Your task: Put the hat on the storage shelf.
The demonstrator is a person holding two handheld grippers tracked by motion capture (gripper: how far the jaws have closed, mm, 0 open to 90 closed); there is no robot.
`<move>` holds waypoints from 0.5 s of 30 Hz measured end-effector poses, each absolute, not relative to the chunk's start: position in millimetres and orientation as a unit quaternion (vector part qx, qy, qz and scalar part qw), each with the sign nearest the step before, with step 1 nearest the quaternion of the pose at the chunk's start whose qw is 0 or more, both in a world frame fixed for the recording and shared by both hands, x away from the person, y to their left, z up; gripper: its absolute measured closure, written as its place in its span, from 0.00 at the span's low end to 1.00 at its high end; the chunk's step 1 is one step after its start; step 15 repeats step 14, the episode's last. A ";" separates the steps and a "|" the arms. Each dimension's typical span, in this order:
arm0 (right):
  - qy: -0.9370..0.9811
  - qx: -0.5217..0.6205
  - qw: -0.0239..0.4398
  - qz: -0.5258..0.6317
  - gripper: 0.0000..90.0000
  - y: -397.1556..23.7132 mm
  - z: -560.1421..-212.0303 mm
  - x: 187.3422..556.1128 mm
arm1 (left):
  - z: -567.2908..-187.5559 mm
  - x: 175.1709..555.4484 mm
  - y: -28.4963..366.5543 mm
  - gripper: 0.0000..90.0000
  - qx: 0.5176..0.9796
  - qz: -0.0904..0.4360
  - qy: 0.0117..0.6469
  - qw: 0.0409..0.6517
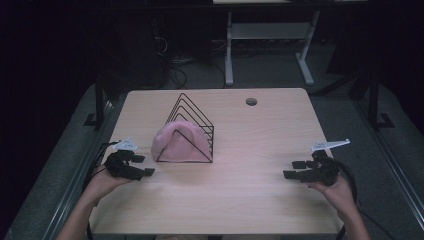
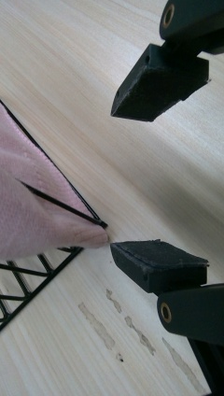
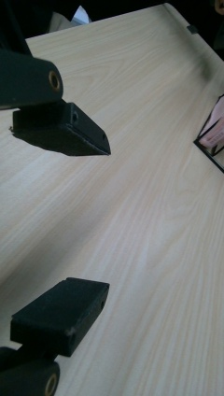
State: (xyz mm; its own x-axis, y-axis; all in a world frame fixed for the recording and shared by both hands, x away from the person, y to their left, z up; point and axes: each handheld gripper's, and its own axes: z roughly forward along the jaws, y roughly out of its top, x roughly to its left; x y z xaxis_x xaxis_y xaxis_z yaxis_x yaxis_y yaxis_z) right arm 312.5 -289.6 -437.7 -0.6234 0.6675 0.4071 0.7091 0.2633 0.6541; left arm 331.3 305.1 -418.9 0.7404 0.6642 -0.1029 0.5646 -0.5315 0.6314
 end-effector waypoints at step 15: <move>-0.802 -0.426 0.010 -0.419 0.31 -283.5 -449.6 282.9 | -425.9 310.5 298.5 0.32 0.861 0.098 0.355 0.351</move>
